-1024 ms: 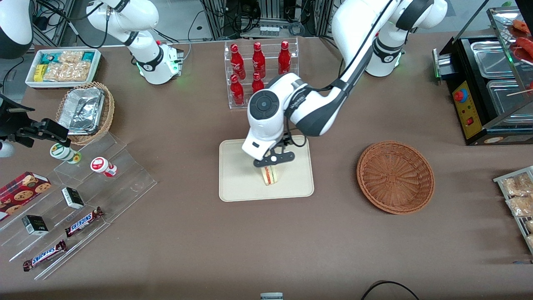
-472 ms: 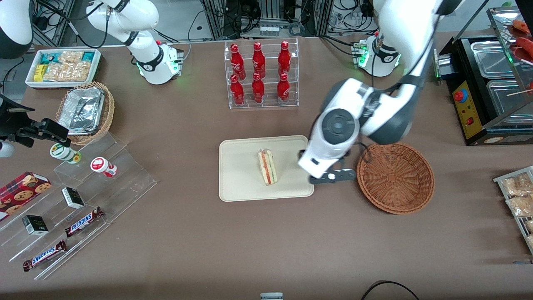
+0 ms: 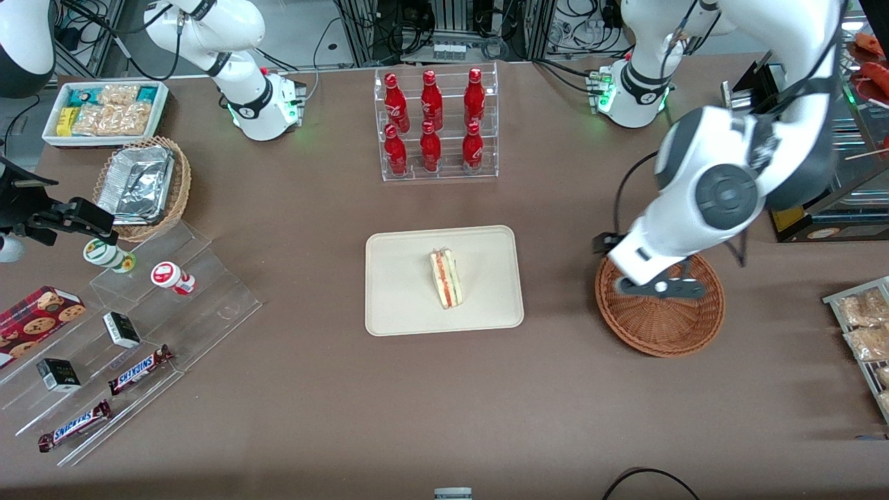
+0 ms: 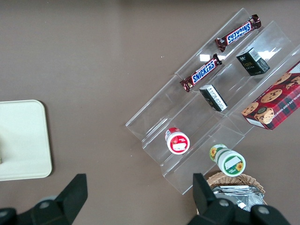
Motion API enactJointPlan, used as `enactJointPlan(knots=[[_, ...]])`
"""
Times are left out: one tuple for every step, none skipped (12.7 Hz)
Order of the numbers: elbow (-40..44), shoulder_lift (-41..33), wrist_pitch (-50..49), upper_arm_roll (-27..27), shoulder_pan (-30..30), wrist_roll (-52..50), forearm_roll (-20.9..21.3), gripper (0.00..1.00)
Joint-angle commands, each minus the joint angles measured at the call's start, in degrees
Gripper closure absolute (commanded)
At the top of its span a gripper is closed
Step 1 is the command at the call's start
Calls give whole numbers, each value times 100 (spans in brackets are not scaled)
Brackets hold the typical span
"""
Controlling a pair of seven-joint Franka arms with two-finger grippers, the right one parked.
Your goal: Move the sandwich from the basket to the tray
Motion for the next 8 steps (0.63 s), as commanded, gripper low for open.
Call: enactJointPlan(knots=[[-692, -832, -88, -49, 465, 782, -82, 0], [-702, -1000, -298, -49, 676, 1046, -82, 0], [-685, -1167, -500, -49, 808, 1223, -82, 0], [-667, -1316, -668, -40, 888, 1294, -82, 0], [-676, -1500, -774, -49, 1063, 1304, -82, 0], [-641, -1598, -914, -67, 1186, 1313, -74, 0], [-545, -1616, -1037, -67, 1214, 1313, -65, 0], [-457, -1625, -1152, -67, 1283, 1313, -65, 0]])
